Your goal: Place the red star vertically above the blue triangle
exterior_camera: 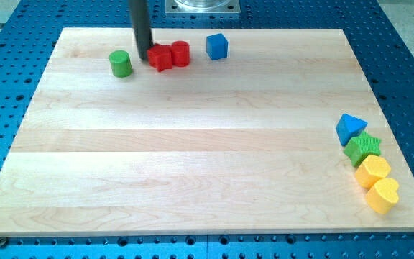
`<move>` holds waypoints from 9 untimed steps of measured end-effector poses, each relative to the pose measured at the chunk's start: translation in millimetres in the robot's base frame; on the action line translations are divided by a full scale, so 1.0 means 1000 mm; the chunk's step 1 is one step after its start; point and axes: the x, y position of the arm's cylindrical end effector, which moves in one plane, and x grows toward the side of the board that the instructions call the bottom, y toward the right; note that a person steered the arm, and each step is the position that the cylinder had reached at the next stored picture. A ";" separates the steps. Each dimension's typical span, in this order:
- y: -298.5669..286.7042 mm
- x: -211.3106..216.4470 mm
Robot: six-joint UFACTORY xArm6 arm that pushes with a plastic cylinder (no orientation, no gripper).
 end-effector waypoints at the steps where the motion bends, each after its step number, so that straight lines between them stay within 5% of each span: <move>1: 0.049 0.007; 2: 0.095 0.020; 3: 0.076 0.046; 4: 0.044 0.027; 5: 0.013 0.068; 9: 0.247 0.131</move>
